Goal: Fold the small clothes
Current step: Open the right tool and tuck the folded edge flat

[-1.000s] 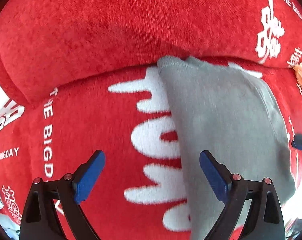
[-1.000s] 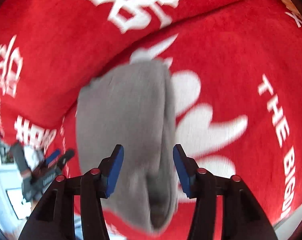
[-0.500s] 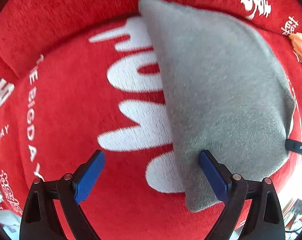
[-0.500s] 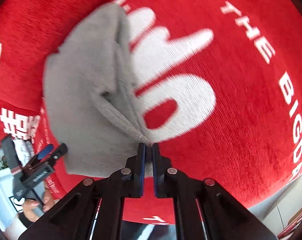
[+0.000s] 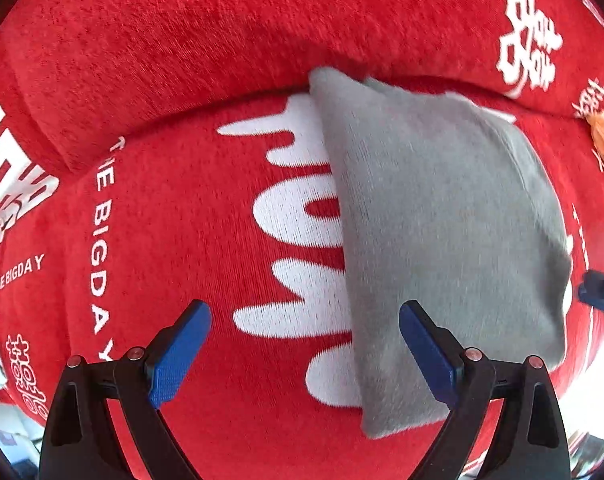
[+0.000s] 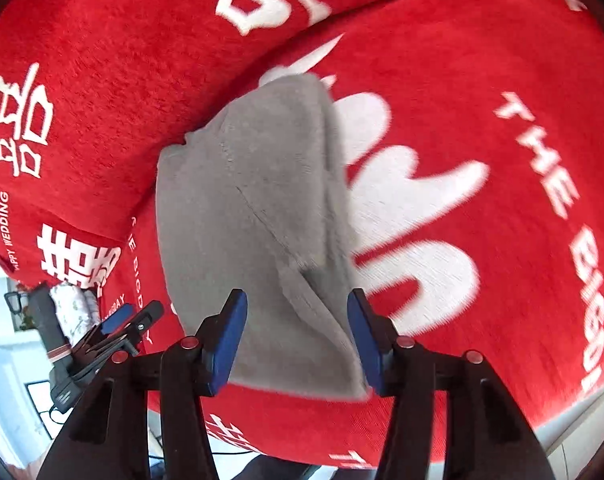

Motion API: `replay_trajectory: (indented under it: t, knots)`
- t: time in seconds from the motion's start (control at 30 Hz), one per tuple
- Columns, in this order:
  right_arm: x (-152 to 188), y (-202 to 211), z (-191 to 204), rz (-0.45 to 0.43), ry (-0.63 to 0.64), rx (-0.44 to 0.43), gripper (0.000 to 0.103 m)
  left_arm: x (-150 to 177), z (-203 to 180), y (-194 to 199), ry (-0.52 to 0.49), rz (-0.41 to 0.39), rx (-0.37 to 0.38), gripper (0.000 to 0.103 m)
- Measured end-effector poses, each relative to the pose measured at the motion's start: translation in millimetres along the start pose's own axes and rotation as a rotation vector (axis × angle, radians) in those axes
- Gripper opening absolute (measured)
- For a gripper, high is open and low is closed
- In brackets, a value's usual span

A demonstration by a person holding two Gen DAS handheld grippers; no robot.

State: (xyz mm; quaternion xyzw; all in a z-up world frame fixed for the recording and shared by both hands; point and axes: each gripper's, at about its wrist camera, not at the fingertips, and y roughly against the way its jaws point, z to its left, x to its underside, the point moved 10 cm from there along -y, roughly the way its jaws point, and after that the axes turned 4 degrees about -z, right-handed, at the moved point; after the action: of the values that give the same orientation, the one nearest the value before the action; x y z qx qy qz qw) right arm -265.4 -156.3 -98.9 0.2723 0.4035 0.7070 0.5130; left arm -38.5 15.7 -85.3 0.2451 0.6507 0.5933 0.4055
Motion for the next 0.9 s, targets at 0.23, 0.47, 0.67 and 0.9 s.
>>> replay_trajectory:
  t: [0.23, 0.47, 0.67, 0.9]
  knots:
    - [-1, -36, -31, 0.039, -0.055, 0.064, 0.015, 6, -2, -17, 0.014, 0.076, -0.026, 0.096]
    - [5, -17, -50, 0.05, -0.078, 0.064, 0.023, 19, -9, -13, 0.003, 0.104, -0.041, 0.096]
    - [2, 14, -63, 0.014, -0.143, 0.068, 0.041, 19, -11, -13, 0.004, 0.107, -0.052, 0.096]
    - [14, 22, -73, 0.053, -0.143, 0.057, 0.059, 19, -23, -5, 0.0, 0.107, -0.048, 0.096]
